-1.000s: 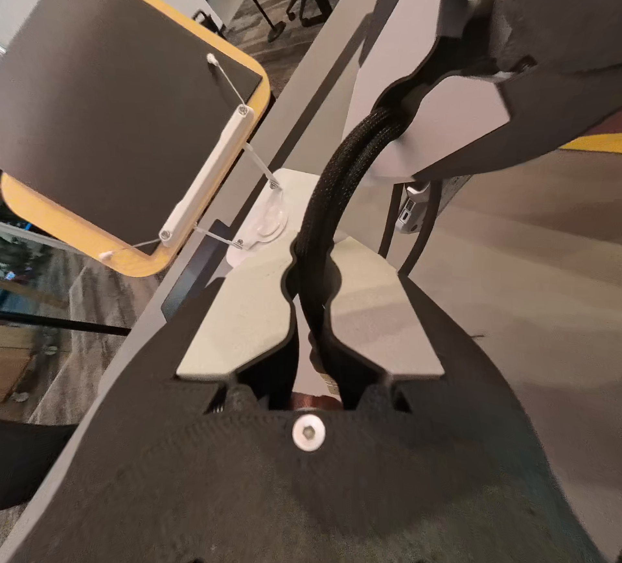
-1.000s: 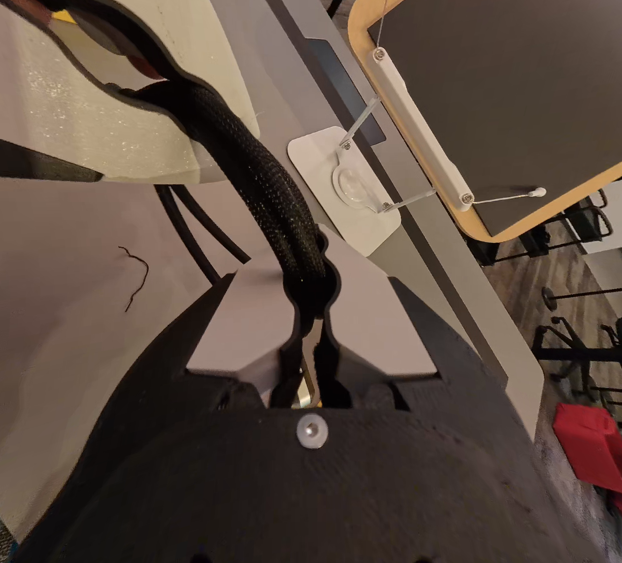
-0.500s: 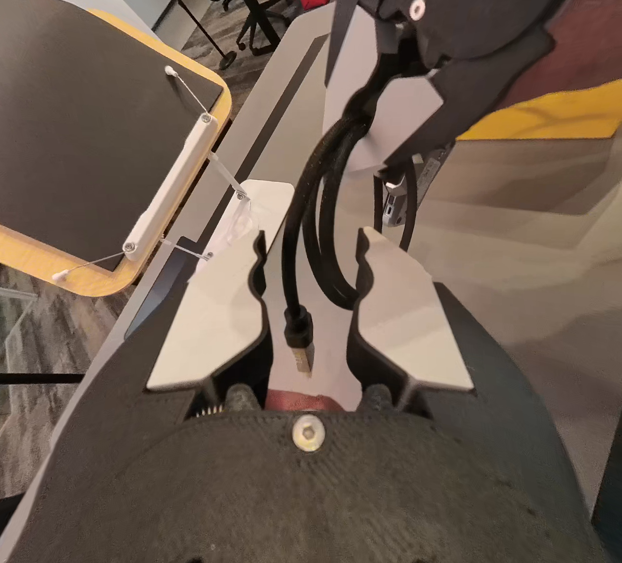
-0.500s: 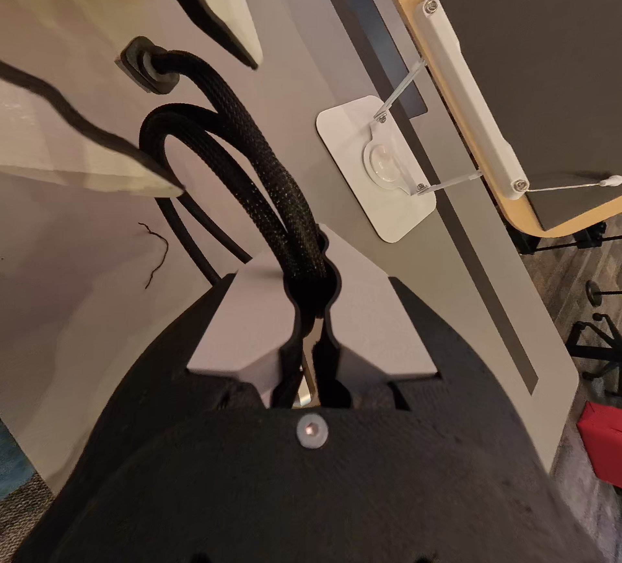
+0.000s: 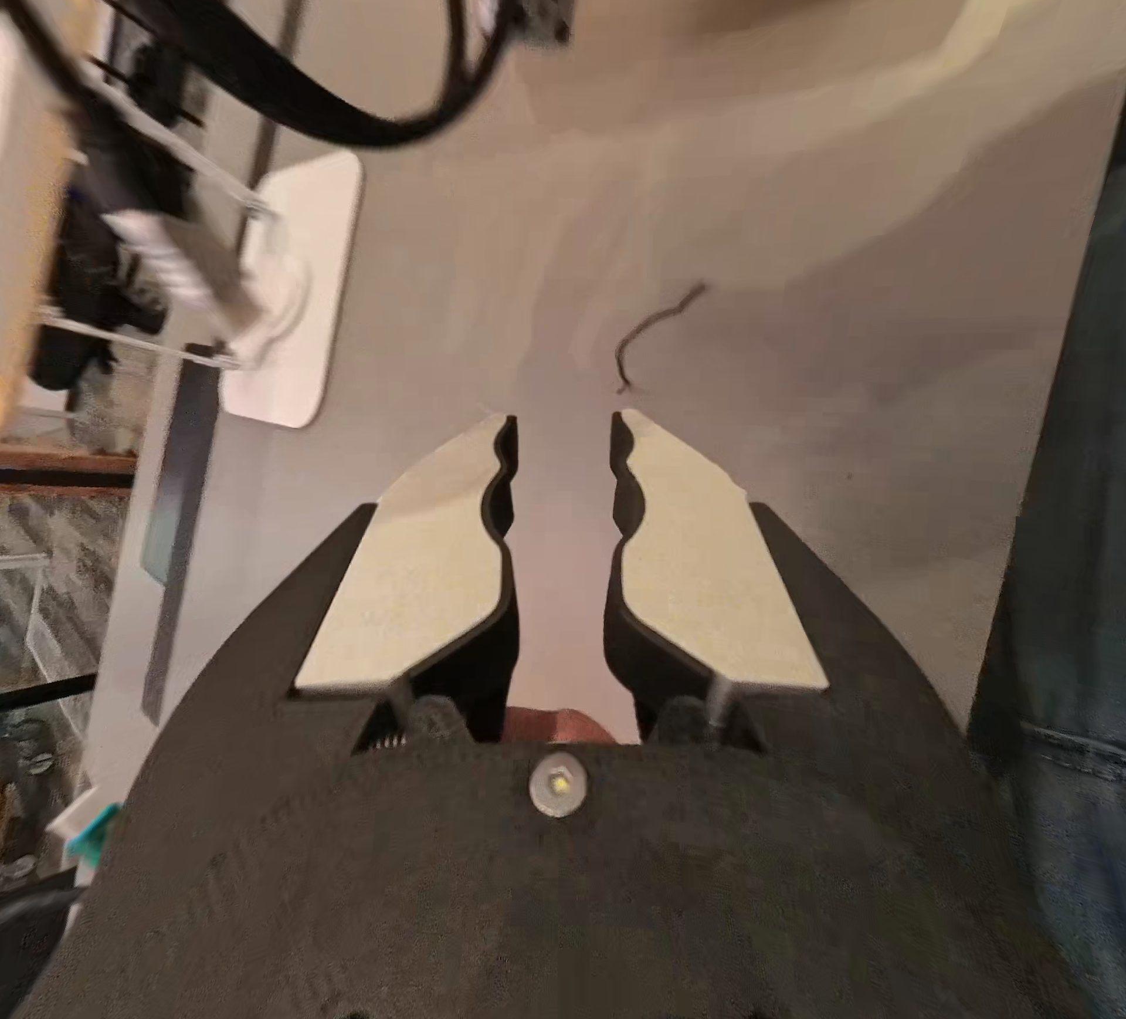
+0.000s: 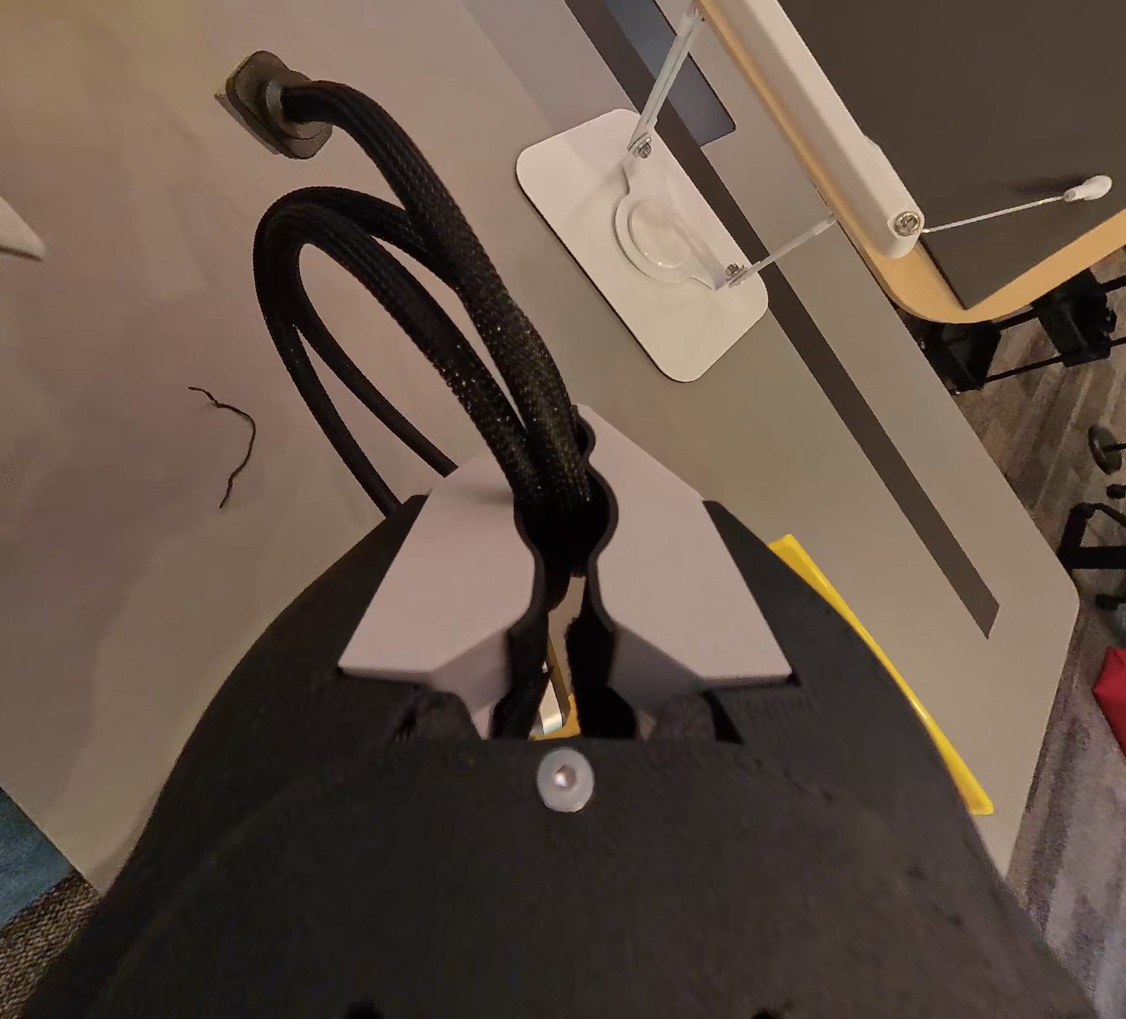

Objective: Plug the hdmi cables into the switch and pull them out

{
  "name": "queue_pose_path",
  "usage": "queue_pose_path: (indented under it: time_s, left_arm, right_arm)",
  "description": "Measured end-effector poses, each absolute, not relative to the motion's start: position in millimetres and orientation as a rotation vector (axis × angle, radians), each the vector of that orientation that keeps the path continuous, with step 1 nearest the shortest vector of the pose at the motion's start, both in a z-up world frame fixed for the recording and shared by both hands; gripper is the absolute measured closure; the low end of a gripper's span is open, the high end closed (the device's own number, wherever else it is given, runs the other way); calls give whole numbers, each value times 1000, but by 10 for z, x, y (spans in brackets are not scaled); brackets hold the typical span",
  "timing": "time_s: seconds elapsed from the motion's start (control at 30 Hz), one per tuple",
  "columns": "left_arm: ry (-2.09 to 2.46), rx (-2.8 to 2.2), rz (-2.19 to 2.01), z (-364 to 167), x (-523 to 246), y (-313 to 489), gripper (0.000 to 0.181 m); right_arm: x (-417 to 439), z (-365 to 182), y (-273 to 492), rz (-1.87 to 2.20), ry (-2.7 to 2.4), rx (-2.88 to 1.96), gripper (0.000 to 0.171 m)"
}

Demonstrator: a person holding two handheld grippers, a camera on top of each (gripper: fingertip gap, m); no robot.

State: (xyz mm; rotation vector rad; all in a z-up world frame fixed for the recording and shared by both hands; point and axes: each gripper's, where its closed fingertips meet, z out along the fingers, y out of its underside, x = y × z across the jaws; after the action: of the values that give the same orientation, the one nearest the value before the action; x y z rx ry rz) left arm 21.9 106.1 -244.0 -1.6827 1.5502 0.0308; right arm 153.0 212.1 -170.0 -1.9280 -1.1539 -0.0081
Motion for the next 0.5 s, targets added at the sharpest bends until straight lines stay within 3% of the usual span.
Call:
queue_pose_path:
  time_s: [0.2,0.5]
  left_arm:
    - [1619,-1705,64,-3072,317,1270,155]
    - [1533,-1781,-92,-3278,433,1361,177]
  right_arm:
    - [1520,-1763,2077,20,-1147,-1934,171]
    - [1502,-1809,2068,61,-1147,-1925,171]
